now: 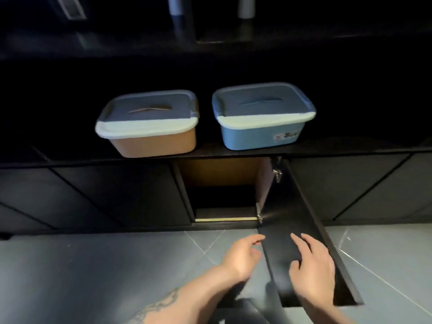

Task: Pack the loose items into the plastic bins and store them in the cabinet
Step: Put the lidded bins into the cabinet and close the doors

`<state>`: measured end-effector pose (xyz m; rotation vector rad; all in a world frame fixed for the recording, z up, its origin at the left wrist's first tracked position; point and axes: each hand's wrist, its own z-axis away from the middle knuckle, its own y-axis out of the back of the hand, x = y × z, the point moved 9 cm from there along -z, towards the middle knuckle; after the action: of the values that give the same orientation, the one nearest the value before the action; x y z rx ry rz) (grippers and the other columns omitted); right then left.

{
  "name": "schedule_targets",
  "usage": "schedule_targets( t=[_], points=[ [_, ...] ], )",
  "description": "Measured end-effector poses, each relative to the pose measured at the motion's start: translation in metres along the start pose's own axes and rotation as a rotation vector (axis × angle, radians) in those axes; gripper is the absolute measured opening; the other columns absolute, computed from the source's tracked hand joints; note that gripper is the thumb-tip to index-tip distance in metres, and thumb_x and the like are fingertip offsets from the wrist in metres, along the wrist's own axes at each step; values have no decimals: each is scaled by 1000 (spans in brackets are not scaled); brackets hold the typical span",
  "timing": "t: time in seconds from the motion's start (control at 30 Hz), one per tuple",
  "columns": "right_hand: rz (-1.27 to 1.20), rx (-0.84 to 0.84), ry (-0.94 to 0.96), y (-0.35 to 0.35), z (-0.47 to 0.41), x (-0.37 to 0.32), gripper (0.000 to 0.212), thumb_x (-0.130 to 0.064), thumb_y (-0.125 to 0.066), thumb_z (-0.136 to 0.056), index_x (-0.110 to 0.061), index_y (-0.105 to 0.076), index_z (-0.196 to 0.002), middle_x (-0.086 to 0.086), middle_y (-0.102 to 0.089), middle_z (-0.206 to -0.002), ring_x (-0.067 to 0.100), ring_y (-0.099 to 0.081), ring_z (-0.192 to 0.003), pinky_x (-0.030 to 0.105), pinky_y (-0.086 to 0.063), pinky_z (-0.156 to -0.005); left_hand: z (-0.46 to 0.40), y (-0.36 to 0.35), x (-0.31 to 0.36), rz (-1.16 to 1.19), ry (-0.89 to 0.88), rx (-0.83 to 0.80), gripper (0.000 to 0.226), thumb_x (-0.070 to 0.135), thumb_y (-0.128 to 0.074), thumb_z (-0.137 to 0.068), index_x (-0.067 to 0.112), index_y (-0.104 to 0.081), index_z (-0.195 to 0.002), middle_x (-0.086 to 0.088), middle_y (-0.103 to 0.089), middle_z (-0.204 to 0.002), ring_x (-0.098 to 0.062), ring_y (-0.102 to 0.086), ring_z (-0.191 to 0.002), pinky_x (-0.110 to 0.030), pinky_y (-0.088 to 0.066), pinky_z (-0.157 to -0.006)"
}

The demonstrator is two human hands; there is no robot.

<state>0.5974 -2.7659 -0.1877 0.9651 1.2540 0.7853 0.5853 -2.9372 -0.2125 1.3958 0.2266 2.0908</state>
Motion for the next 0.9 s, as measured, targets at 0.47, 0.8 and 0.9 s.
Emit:
schedule_targets(
  t=[0.47, 0.8, 0.9],
  points=[
    [-526, -656, 49, -154, -118, -295, 51, -4, -55, -91, -15, -46, -140, 6, -49, -141, 20, -45, -130, 25, -32, -104, -37, 292, -111, -33, 143, 464, 51, 9, -49, -92, 23, -40, -140, 3, -37, -148, -14, -36, -135, -28, -28, -112],
    [-590, -820, -142, -229, -176, -350, 53, -3, -51, -94, -9, -32, -143, 19, -48, -138, 32, -51, -121, 29, -40, -88, -74, 314, -147, 92, 276, 519, 57, 10, -50, -88, 24, -38, -142, 4, -29, -152, -12, -28, -139, -25, -23, -113],
    [-639, -736, -225, -237, -180, -348, 46, -4, -53, -93, -10, -42, -138, 17, -55, -130, 28, -56, -109, 31, -41, -88, -76, 306, -154, 123, 286, 562, 56, 6, -51, -89, 21, -40, -142, 0, -31, -152, -13, -29, -139, -19, -20, -111]
  ],
)
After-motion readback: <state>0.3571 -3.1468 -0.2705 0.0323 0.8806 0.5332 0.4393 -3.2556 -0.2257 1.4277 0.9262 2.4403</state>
